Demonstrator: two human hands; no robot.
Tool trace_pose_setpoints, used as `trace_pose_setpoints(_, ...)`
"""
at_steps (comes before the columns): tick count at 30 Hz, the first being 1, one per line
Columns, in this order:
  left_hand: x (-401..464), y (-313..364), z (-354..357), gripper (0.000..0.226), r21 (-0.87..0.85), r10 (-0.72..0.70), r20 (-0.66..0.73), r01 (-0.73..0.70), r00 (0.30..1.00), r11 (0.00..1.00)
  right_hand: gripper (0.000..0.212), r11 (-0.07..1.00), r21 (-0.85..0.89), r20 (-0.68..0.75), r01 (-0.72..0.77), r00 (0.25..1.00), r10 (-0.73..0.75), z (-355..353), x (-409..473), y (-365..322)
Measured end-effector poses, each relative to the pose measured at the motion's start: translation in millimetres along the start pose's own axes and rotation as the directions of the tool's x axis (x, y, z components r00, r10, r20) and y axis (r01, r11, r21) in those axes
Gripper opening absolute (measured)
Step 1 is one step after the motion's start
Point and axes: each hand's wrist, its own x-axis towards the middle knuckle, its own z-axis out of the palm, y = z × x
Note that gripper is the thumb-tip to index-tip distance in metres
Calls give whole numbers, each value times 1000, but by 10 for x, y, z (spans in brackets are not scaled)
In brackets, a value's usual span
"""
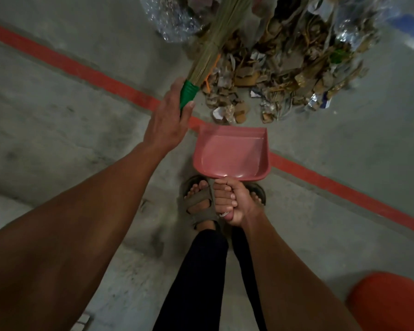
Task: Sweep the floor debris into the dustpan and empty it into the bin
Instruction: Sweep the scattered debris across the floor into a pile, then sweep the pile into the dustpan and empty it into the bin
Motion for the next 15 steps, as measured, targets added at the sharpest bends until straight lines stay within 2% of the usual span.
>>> trace_pose_setpoints(5, 72, -93, 136, 54, 4, 58, 32, -58, 998, 998, 43, 999, 47, 53, -22, 998, 19, -178, 160, 16)
trace_pose_setpoints(15, 378, -376, 464, 56, 0, 73, 21, -73, 997, 997, 43, 1000, -10, 139, -15, 990, 16, -408, 802, -345)
